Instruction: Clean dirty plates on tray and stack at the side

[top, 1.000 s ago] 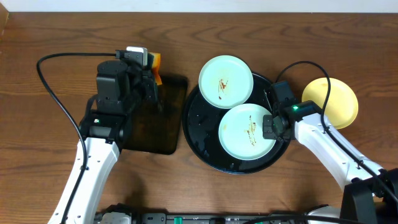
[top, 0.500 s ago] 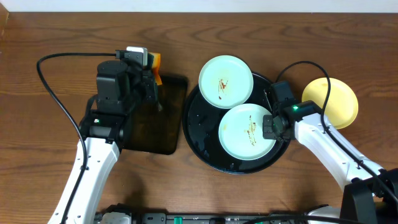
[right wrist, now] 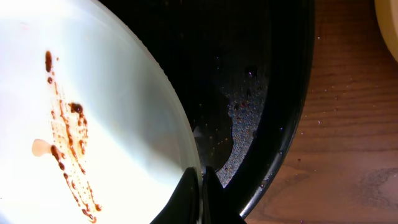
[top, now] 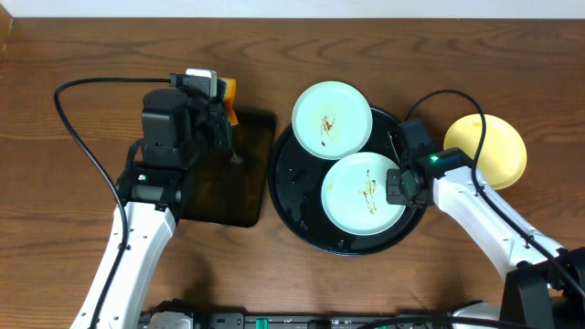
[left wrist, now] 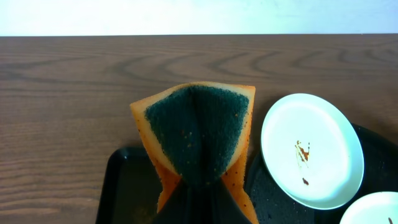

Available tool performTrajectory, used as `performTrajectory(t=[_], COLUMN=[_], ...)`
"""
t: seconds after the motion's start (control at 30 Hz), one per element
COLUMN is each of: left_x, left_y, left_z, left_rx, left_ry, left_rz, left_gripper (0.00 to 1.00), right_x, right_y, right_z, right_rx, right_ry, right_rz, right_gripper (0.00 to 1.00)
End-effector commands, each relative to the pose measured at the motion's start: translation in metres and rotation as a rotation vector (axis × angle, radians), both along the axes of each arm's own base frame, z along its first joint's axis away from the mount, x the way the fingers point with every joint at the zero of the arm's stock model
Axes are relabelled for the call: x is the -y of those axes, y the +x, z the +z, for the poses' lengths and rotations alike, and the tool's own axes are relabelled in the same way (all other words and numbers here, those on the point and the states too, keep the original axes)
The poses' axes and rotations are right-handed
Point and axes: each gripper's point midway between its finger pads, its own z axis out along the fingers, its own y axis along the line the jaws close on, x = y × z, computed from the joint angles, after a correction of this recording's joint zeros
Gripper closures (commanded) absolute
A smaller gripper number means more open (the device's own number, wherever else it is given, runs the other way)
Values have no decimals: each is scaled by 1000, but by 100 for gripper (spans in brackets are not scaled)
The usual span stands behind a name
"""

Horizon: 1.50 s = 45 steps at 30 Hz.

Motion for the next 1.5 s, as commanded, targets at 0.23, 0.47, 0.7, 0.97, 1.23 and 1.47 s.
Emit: performTrajectory(t=[0.23,0.47,0.7,0.97,1.23,1.47], left_x=[-9,-26,-12,36,104,181], left_y=[-11,-43,-47,-59,-73,-79], left_z=[-16,-90,-89,-69,-53,-67], left_rx=[-82,-412,-449,-481,-490,-500], left_ry=[27,71,16,-69,-198,-243], left_rz=[46,156,97,-66,-263,-384], left_gripper=[93,93,93,93,93,93], right_x=[7,7,7,5,-3,-19], right_y=[1,2,1,1,-2,-6], right_z=[3,3,3,2,1,1], right_rx=[12,12,12,7,-7,-16], right_ry=[-20,-19,-19,-5,32,68], right_rz=[-24,-24,-24,-21,0,41], right_gripper=[99,99,99,99,99,99])
